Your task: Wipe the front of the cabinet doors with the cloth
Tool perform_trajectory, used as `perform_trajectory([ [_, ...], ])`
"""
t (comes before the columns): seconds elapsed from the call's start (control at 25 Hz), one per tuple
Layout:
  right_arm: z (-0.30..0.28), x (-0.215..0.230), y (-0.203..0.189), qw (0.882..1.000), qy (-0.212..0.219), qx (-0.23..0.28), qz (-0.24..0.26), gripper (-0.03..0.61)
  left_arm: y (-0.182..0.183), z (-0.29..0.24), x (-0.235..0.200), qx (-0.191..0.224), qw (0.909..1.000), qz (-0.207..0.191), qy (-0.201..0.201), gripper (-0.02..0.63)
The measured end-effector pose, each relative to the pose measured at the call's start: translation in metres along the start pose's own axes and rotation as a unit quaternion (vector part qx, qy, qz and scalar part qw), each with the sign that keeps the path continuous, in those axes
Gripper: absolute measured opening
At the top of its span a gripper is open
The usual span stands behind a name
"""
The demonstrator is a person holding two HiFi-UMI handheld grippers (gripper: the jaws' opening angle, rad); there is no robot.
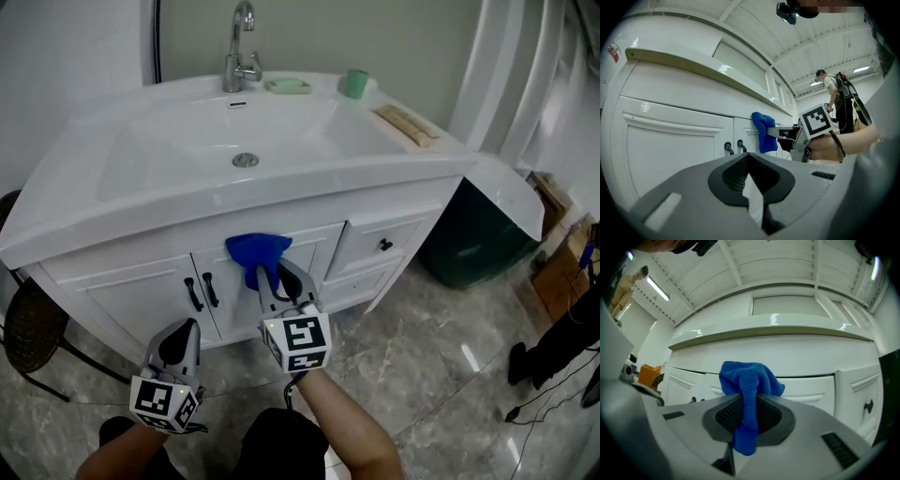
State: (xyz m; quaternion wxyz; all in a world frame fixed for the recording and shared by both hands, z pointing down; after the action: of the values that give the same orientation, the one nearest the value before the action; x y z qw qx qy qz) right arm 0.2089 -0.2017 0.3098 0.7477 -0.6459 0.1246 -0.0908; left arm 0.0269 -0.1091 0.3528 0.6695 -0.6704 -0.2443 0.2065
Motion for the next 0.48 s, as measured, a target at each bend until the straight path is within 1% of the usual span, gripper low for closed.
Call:
perform_trajectory([
  [0.16,0.006,0.053,-0.003,0.999,-0.039,-0.003,0.022,0.049,-0.006,-0.010,0.008,-0.003,0.9999,0.008,-0.006,0.001],
  [0.32,0.016,0.111,-0.007,0.994,-0.106,-0.020,0.013,0.049,-0.005,-0.022,0.019,0.000,0.9997,0.020,-0.015,0.000],
  [0.4,0.019,0.128,-0.008,0.993,-0.114,-0.020,0.005,0.049,-0.005,-0.026,0.024,0.001,0.9996,0.020,-0.021,0.002],
  [0.48,0.021,0.131,-0.006,0.994,-0.109,-0.017,-0.010,0.049,-0.007,-0.029,0.025,0.002,0.9996,0.022,-0.020,0.000],
])
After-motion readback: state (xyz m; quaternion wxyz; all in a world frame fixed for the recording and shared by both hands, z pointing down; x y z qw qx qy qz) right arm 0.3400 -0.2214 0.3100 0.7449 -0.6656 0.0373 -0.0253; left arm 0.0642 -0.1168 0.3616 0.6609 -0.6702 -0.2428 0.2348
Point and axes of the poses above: the fingertips, and each gripper's own axes: z backward along the fingers, x to its right, y out of its top, the point moved 5 cm from there along z, backward along the fingers, and after that the axes turned 8 degrees about -y, right-handed, at the moved point
